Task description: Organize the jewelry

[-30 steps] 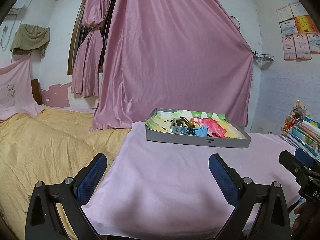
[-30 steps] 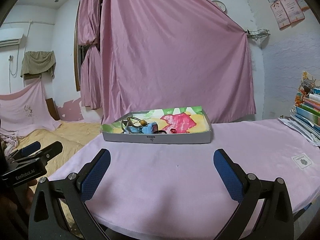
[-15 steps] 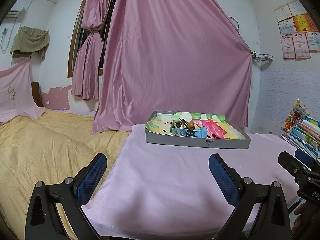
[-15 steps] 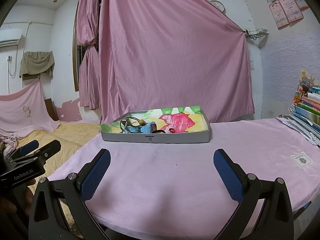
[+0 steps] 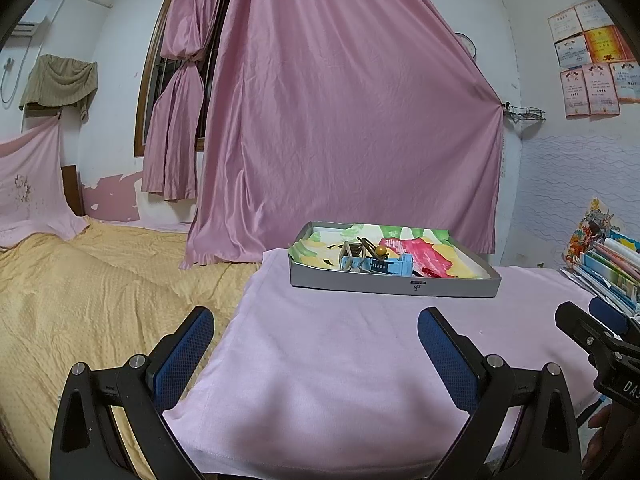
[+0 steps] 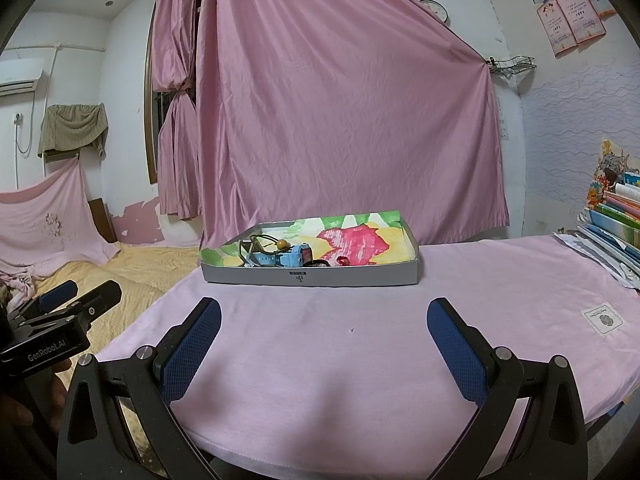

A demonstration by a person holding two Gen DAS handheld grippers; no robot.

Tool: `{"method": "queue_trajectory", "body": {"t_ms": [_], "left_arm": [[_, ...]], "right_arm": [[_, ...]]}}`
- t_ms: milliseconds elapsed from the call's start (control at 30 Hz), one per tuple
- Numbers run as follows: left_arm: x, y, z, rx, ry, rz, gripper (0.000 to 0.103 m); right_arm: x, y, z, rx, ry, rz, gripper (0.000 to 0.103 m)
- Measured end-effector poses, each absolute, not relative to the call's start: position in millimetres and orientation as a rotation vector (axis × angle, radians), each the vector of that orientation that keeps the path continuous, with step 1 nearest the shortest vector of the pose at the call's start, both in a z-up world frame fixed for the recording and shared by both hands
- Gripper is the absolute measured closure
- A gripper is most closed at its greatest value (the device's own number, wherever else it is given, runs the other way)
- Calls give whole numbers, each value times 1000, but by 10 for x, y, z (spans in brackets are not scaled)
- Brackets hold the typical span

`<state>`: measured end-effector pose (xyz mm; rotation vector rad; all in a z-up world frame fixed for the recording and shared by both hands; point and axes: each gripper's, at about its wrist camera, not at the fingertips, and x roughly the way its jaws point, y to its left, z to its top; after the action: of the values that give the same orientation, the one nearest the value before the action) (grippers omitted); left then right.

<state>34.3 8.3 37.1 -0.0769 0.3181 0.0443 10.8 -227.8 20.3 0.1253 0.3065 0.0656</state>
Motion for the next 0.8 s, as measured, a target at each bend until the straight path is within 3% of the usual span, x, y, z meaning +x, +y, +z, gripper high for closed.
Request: {"method": "queue_trajectory", "body": {"t_ms": [800], "left_arm": [[341, 75, 376, -76, 317, 44, 1]], "right_arm": [[96, -2291, 227, 126, 313, 68, 2]]}}
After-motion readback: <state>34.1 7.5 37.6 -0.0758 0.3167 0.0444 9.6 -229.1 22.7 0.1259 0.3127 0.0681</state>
